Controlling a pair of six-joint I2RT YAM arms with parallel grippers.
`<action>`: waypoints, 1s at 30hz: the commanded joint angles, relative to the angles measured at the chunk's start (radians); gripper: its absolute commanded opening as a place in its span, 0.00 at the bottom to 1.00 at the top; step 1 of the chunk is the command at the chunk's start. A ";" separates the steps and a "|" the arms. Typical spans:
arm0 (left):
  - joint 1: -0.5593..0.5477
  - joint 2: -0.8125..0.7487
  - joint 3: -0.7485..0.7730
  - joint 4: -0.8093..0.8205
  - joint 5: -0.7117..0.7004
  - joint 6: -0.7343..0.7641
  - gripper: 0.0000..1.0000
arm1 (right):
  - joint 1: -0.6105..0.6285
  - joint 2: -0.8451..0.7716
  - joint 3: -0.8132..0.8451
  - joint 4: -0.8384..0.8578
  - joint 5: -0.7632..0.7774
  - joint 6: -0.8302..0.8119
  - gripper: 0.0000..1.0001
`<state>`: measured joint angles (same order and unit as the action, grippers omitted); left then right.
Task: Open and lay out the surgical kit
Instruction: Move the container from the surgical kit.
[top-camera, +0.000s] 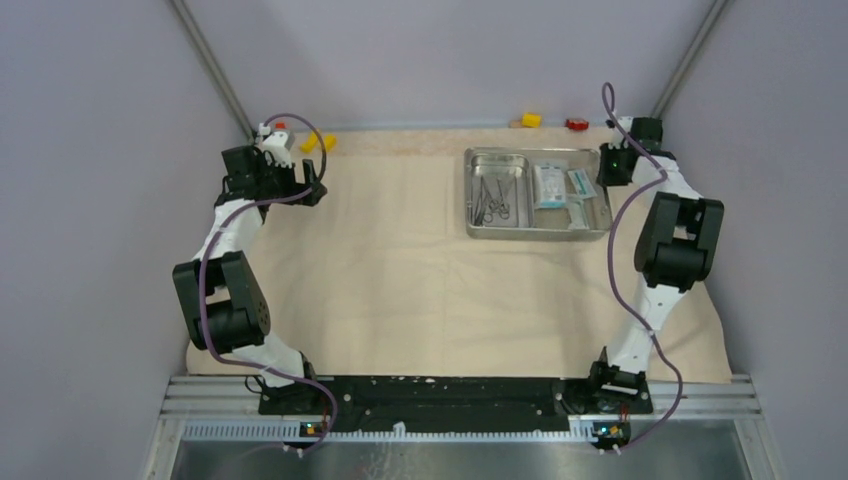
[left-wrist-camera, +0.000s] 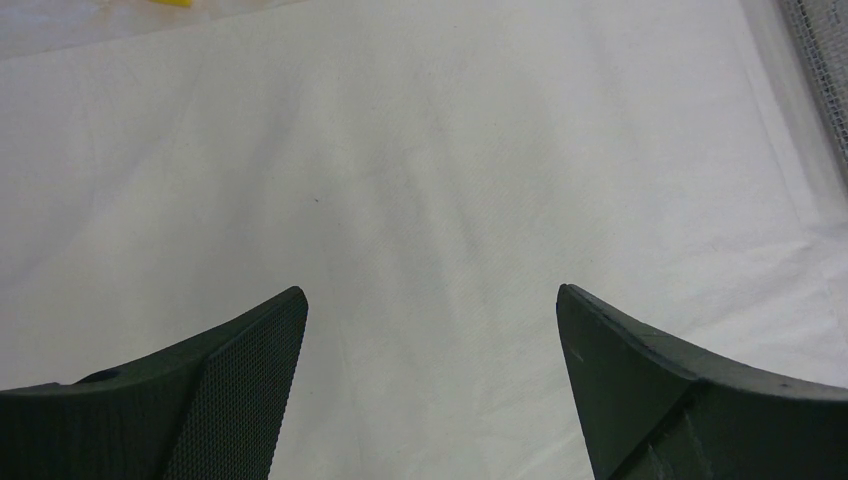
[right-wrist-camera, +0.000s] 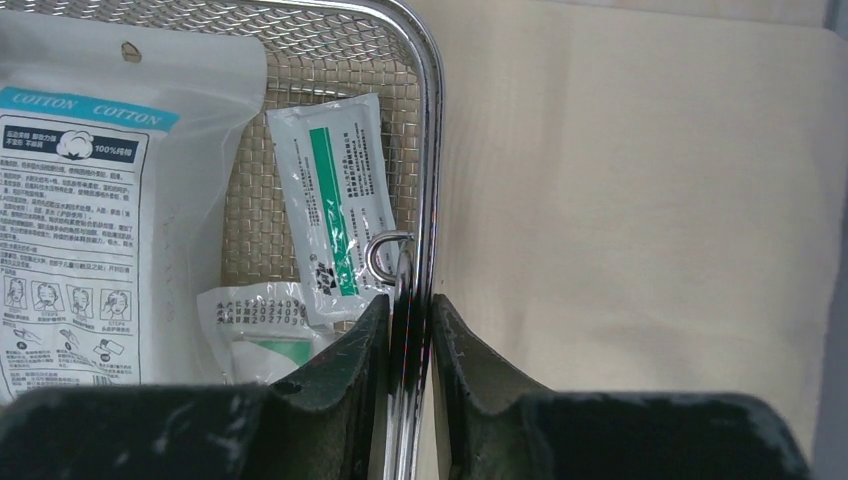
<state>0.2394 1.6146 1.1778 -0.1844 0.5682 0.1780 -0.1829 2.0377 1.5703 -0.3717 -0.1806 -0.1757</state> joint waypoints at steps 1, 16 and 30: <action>-0.006 -0.040 0.000 0.018 0.003 0.006 0.99 | -0.057 -0.016 0.079 -0.029 0.018 -0.110 0.13; -0.008 -0.027 0.011 0.005 -0.014 0.013 0.99 | -0.113 0.070 0.185 -0.038 0.034 -0.090 0.13; -0.009 -0.031 0.008 0.006 -0.003 0.011 0.99 | -0.116 0.014 0.017 0.101 0.037 0.108 0.06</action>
<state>0.2356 1.6146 1.1778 -0.1951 0.5529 0.1852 -0.2794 2.0766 1.6070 -0.3309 -0.1772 -0.1528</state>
